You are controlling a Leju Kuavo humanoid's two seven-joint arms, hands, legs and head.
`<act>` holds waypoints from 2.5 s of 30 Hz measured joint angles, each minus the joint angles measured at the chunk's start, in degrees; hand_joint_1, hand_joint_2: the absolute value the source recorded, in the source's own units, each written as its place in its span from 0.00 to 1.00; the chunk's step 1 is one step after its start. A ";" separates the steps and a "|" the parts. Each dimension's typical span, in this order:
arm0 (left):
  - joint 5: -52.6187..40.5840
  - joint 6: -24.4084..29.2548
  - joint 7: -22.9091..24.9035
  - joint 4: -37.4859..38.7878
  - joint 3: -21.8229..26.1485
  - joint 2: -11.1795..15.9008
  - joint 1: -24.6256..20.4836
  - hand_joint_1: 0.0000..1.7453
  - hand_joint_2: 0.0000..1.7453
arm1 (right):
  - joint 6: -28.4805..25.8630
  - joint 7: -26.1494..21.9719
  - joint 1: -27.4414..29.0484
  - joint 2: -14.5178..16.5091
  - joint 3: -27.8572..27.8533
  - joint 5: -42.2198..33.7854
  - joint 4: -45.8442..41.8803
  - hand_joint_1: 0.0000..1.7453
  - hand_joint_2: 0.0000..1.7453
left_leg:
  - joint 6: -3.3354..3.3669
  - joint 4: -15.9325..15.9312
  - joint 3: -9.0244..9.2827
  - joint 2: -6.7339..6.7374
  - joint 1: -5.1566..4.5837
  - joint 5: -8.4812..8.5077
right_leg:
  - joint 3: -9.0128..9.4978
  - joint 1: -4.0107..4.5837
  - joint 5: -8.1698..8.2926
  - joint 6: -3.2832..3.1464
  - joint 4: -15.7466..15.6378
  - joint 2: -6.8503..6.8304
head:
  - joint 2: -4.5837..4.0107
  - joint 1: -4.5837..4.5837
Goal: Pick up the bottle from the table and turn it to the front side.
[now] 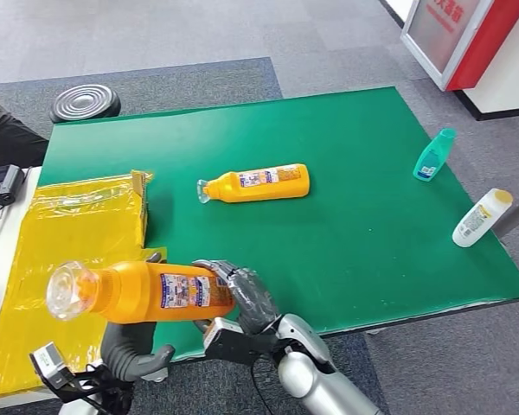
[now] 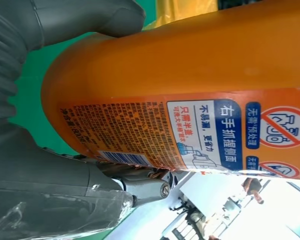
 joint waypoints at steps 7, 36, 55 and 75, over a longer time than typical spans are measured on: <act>0.98 1.01 0.00 0.08 -0.48 0.32 -0.37 0.00 1.00 | -1.98 -1.36 -0.45 1.41 0.07 1.44 5.63 1.00 1.00 | -0.01 0.00 0.00 0.00 0.00 -0.01 | -0.01 0.00 0.00 0.00 0.00 0.00 | 0.01 -0.01; 1.00 0.99 0.00 0.30 -0.55 0.33 -1.02 1.00 1.00 | -2.68 -2.18 -0.44 2.23 0.19 1.87 12.80 1.00 1.00 | -0.01 0.00 0.00 0.00 0.00 -0.01 | -0.03 0.00 0.00 -0.01 0.00 0.01 | 0.01 -0.01; -3.32 5.41 0.37 1.30 -1.82 -0.17 -2.85 1.00 1.00 | -1.09 -3.25 0.63 2.23 -1.10 -1.82 12.39 0.21 1.00 | -0.01 0.00 -0.01 0.00 0.00 -0.01 | -0.02 0.00 0.01 -0.01 0.00 0.00 | 0.01 -0.01; -27.08 25.10 10.61 -16.37 14.14 14.22 -4.57 1.00 1.00 | 2.66 -6.98 17.70 -2.43 -12.16 -9.90 -6.49 0.00 1.00 | -0.11 0.00 -0.01 0.00 0.07 -0.10 | -0.04 0.08 -0.11 -0.08 0.01 0.00 | 0.01 0.01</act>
